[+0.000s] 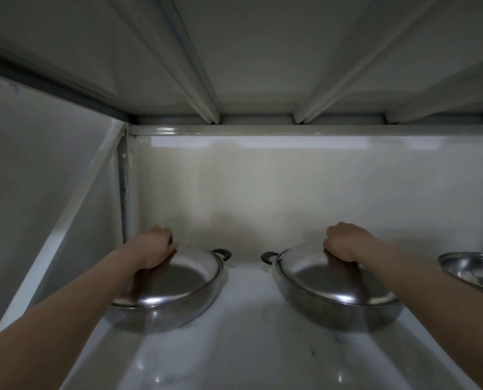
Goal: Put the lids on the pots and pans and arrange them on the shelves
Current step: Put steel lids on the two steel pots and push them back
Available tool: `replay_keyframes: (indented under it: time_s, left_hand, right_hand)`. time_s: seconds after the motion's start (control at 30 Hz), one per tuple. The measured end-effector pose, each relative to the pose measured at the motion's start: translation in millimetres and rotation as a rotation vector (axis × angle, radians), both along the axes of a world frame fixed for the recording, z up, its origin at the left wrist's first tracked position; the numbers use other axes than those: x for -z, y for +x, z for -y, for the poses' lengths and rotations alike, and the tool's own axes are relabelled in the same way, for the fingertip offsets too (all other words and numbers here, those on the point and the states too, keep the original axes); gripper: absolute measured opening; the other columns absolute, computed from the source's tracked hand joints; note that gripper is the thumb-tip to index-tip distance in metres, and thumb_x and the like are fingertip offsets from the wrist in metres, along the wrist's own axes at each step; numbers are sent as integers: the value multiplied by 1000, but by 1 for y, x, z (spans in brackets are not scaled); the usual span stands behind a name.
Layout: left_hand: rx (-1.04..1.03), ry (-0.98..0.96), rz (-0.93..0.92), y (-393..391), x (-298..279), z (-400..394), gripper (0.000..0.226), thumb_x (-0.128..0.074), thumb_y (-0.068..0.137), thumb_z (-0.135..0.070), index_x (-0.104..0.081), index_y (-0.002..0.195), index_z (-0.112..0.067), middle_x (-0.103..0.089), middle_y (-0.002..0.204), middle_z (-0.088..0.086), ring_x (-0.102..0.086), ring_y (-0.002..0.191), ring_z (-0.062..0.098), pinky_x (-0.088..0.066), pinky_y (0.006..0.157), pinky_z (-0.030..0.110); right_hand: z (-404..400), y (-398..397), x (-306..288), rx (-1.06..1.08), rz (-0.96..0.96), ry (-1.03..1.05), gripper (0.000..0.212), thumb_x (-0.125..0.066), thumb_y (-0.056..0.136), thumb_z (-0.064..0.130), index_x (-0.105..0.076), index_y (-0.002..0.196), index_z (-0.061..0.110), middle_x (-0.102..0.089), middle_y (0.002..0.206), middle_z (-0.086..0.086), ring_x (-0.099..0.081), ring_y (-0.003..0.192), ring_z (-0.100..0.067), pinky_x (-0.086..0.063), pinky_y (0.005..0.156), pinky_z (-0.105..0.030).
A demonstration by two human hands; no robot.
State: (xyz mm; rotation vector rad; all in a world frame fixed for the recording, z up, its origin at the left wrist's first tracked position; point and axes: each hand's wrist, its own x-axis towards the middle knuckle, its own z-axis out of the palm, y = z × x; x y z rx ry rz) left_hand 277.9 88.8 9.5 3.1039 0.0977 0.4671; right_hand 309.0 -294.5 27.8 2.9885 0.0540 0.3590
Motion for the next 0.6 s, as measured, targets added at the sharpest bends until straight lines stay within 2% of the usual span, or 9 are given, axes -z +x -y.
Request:
replay_keyframes:
  time_s: [0.23,0.33,0.6]
  left_hand:
    - [-10,82,18,-11,-5,6,36,-35,96,-40,-49,120,-16,-51,124,14,-52,114,32,-42,96,38]
    - [-19,87,35,-18,-8,8,43,-36,95,-41,-43,131,-19,-49,132,13,-46,122,32,-40,100,40]
    - [32,95,83,-43,-27,26,54,-41,93,-43,-35,139,-15,-44,138,14,-43,125,32,-39,103,41]
  right_hand:
    - [-2,-11,-1,9,50,-83,42,-29,98,37,-50,122,9,-54,125,-13,-53,112,-29,-39,86,-34]
    - [-1,-18,2,14,115,-108,46,-31,97,43,-48,123,10,-53,126,-13,-53,114,-30,-40,89,-35]
    - [10,-51,-7,-99,142,57,50,-38,95,44,-43,128,6,-52,125,-16,-51,113,-32,-44,92,-38]
